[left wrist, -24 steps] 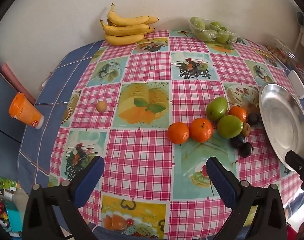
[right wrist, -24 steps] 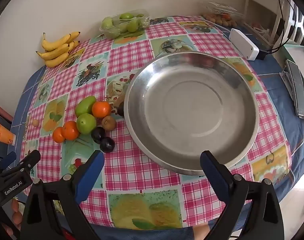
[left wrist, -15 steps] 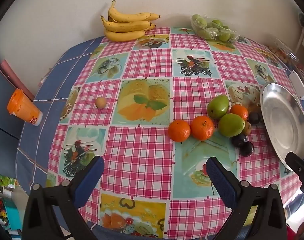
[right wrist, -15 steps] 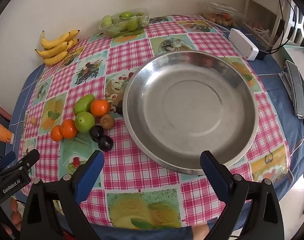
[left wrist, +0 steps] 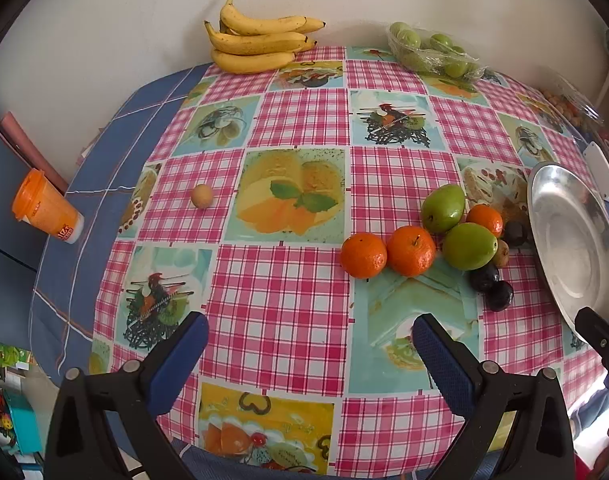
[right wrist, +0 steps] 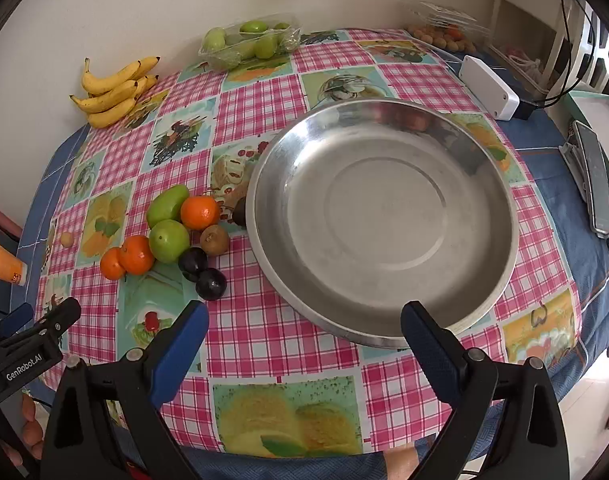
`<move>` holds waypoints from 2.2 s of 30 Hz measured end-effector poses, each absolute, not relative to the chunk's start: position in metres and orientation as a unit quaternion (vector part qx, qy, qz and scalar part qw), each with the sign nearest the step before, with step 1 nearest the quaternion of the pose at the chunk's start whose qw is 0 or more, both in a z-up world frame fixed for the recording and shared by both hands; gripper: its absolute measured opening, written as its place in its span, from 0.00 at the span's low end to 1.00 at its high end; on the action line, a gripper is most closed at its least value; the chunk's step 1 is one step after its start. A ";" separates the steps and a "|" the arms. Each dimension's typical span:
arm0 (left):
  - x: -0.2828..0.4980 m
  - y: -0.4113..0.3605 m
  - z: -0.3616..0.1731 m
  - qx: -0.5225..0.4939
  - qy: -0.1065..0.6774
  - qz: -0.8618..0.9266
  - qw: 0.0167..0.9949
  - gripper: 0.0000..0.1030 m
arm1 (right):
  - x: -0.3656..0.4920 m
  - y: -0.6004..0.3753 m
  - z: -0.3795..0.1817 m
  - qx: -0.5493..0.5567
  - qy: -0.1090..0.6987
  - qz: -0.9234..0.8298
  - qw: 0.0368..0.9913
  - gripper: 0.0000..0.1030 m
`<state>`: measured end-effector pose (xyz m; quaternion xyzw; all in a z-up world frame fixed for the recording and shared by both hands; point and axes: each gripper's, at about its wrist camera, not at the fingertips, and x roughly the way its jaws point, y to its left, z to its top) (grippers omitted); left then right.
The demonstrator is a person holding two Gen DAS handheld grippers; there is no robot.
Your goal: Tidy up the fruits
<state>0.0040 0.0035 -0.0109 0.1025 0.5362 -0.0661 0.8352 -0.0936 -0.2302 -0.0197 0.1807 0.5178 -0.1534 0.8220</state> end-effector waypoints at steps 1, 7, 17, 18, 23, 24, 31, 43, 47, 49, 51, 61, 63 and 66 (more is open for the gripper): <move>0.004 0.003 -0.011 0.103 0.537 -0.066 0.835 1.00 | -0.093 -0.230 -0.020 0.181 0.518 -0.153 0.822 0.94; 0.004 0.004 -0.011 0.103 0.537 -0.066 0.835 1.00 | -0.093 -0.230 -0.019 0.180 0.518 -0.153 0.822 0.94; 0.005 0.007 -0.012 0.100 0.539 -0.065 0.834 1.00 | -0.093 -0.230 -0.019 0.180 0.518 -0.153 0.822 0.94; 0.005 0.007 -0.012 0.100 0.539 -0.066 0.834 1.00 | -0.093 -0.230 -0.019 0.180 0.518 -0.153 0.822 0.94; 0.005 0.008 -0.012 0.100 0.539 -0.066 0.834 1.00 | -0.094 -0.230 -0.019 0.179 0.518 -0.153 0.822 0.94; 0.005 0.008 -0.012 0.100 0.539 -0.066 0.834 1.00 | -0.094 -0.230 -0.019 0.179 0.518 -0.153 0.822 0.94; 0.005 0.008 -0.012 0.100 0.539 -0.066 0.834 1.00 | -0.093 -0.230 -0.019 0.179 0.518 -0.153 0.822 0.94; 0.005 0.009 -0.012 0.099 0.540 -0.066 0.833 1.00 | -0.094 -0.230 -0.020 0.179 0.519 -0.153 0.822 0.94; 0.003 0.011 -0.013 0.098 0.541 -0.065 0.833 1.00 | -0.094 -0.230 -0.020 0.179 0.519 -0.153 0.822 0.94; 0.002 0.011 -0.013 0.099 0.541 -0.065 0.833 1.00 | -0.093 -0.230 -0.020 0.179 0.519 -0.153 0.822 0.94; 0.002 0.011 -0.013 0.099 0.541 -0.065 0.833 1.00 | -0.093 -0.229 -0.020 0.178 0.519 -0.153 0.822 0.94; 0.004 0.011 -0.013 0.098 0.542 -0.065 0.832 1.00 | -0.093 -0.229 -0.020 0.178 0.520 -0.154 0.821 0.94; 0.004 0.011 -0.013 0.098 0.543 -0.065 0.832 1.00 | -0.092 -0.229 -0.020 0.178 0.520 -0.154 0.821 0.94; 0.004 0.011 -0.013 0.098 0.543 -0.065 0.832 1.00 | -0.093 -0.229 -0.020 0.178 0.520 -0.154 0.821 0.94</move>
